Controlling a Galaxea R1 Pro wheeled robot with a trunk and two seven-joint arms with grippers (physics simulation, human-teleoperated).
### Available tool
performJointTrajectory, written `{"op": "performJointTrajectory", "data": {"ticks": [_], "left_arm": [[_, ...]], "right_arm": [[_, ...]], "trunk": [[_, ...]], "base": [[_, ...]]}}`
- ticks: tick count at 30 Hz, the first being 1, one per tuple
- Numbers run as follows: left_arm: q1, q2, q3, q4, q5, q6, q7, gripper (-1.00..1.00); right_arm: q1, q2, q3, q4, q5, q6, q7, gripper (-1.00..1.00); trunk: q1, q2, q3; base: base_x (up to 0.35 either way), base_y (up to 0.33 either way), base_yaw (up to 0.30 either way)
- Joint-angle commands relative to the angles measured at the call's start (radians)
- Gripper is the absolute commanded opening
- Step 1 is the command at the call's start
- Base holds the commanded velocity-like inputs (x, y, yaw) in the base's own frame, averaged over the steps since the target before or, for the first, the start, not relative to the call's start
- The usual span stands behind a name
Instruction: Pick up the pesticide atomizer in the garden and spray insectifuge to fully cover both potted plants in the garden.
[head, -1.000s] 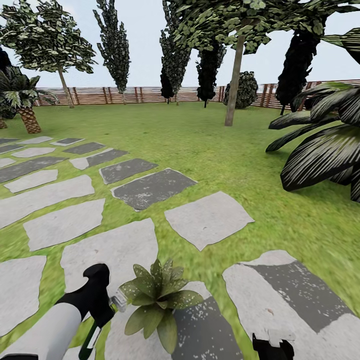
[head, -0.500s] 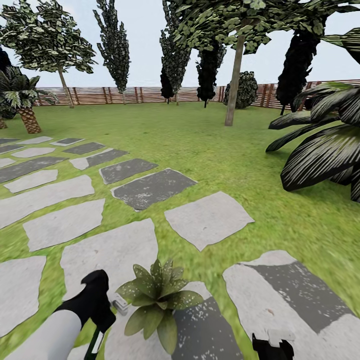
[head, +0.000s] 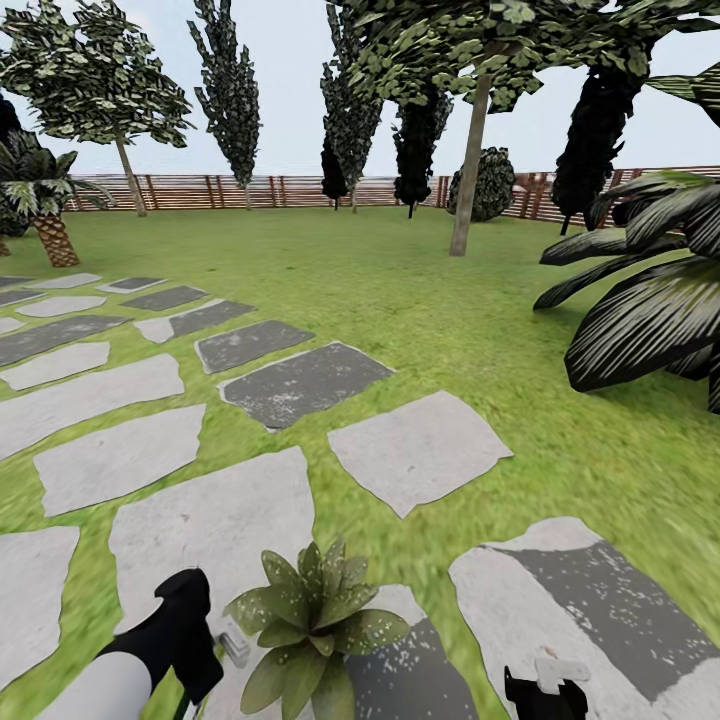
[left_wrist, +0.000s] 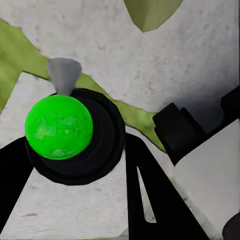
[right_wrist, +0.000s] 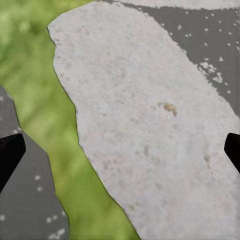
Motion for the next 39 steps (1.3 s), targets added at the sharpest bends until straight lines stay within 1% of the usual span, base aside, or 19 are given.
{"op": "performJointTrajectory", "data": {"ticks": [1, 2, 4, 5, 7, 8, 9, 11, 13, 17, 19, 21, 23, 24, 27, 29, 32, 35, 39], "left_arm": [[0.002, -0.001, 0.004, -0.001, -0.006, 0.004, -0.007, -1.0], [0.005, 0.0, 0.005, -0.001, -0.006, 0.002, 0.0, -1.0], [0.008, 0.002, 0.005, 0.004, -0.005, -0.002, 0.032, -1.0], [0.009, 0.002, 0.005, 0.011, 0.001, -0.008, 0.056, -1.0], [0.01, 0.001, 0.005, 0.017, 0.044, -0.016, 0.086, -1.0], [0.01, 0.001, 0.005, 0.018, 0.08, -0.018, 0.104, -1.0], [0.009, 0.0, 0.005, 0.017, 0.101, -0.019, 0.12, -1.0], [0.009, -0.006, 0.005, 0.012, 0.137, -0.021, 0.178, -1.0], [0.009, -0.012, 0.003, 0.018, 0.144, -0.023, 0.194, -1.0], [0.008, -0.013, 0.003, 0.019, 0.146, -0.02, 0.202, -1.0], [0.009, -0.01, 0.003, 0.021, 0.145, -0.02, 0.203, -1.0], [0.01, 0.0, 0.005, 0.044, 0.146, -0.02, 0.205, -1.0], [0.01, 0.001, 0.005, 0.068, 0.148, -0.02, 0.209, -1.0], [0.01, 0.001, 0.005, 0.077, 0.152, -0.021, 0.217, -1.0], [0.01, 0.004, 0.006, 0.086, 0.206, -0.021, 0.284, -1.0], [0.01, 0.003, 0.013, 0.088, 0.227, -0.021, 0.325, -1.0], [0.01, -0.003, 0.016, 0.092, 0.238, -0.021, 0.346, -1.0], [0.01, -0.009, 0.016, 0.093, 0.244, -0.021, 0.352, -1.0], [0.01, -0.009, 0.017, 0.087, 0.245, -0.021, 0.352, -1.0]], "right_arm": [[-0.001, 0.0, -0.006, 0.002, 0.011, -0.004, -0.004, 1.0], [-0.001, 0.0, -0.006, 0.002, 0.011, -0.004, -0.004, 1.0], [-0.001, 0.0, -0.006, 0.002, 0.011, -0.004, -0.004, 1.0], [-0.001, 0.0, -0.006, 0.002, 0.011, -0.004, -0.004, 1.0], [-0.001, 0.0, -0.006, 0.002, 0.011, -0.004, -0.004, 1.0], [-0.001, 0.0, -0.006, 0.003, 0.011, -0.004, -0.004, 1.0], [-0.001, 0.0, -0.006, 0.003, 0.011, -0.004, -0.004, 1.0], [-0.001, 0.001, -0.006, 0.003, 0.011, -0.004, -0.004, 1.0], [-0.001, 0.001, -0.006, 0.002, 0.011, -0.004, -0.004, 1.0], [-0.001, 0.002, -0.006, 0.003, 0.011, -0.004, -0.004, 1.0], [-0.001, 0.002, -0.006, 0.003, 0.011, -0.004, -0.004, 1.0], [-0.001, 0.002, -0.006, 0.003, 0.01, -0.004, -0.004, 1.0], [-0.001, 0.002, -0.006, 0.003, 0.01, -0.004, -0.004, 1.0], [-0.001, 0.002, -0.006, 0.003, 0.01, -0.004, -0.004, 1.0], [-0.001, 0.002, -0.006, 0.003, 0.011, -0.004, -0.004, 1.0], [-0.001, 0.002, -0.006, 0.003, 0.011, -0.004, -0.004, 1.0], [-0.001, 0.002, -0.006, 0.003, 0.011, -0.004, -0.005, 1.0], [-0.001, 0.003, -0.006, 0.003, 0.011, -0.004, -0.005, 1.0], [-0.001, 0.004, -0.005, 0.003, 0.011, -0.004, -0.005, 1.0]], "trunk": [[0.0, 0.0, -0.001], [0.0, 0.0, -0.001], [0.0, 0.0, -0.001], [0.0, 0.0, -0.001], [0.0, 0.0, -0.001], [0.0, 0.0, -0.001], [0.0, 0.0, -0.001], [0.0, 0.0, -0.001], [0.0, 0.0, -0.001], [0.0, 0.0, -0.001], [0.0, 0.0, -0.001], [0.0, 0.0, -0.001], [0.0, 0.0, -0.001], [0.0, 0.0, -0.001], [0.0, 0.0, -0.001], [0.0, 0.0, -0.001], [0.0, 0.0, -0.001], [0.0, 0.0, -0.001], [0.0, 0.0, -0.001]], "base": [[0.0, 0.0, 0.0], [0.0, 0.0, 0.0], [0.0, 0.0, 0.0], [0.0, 0.0, 0.0], [0.0, 0.0, 0.0], [0.0, 0.0, 0.0], [0.0, 0.0, 0.0], [0.0, 0.0, 0.0], [0.0, 0.0, 0.0], [0.0, 0.0, 0.0], [0.0, 0.0, 0.0], [0.0, 0.0, 0.0], [0.0, 0.0, 0.0], [0.0, 0.0, 0.0], [0.0, 0.0, 0.0], [0.0, 0.0, 0.029], [0.0, 0.0, 0.171], [0.0, 0.0, 0.253], [0.0, 0.0, 0.272]]}}
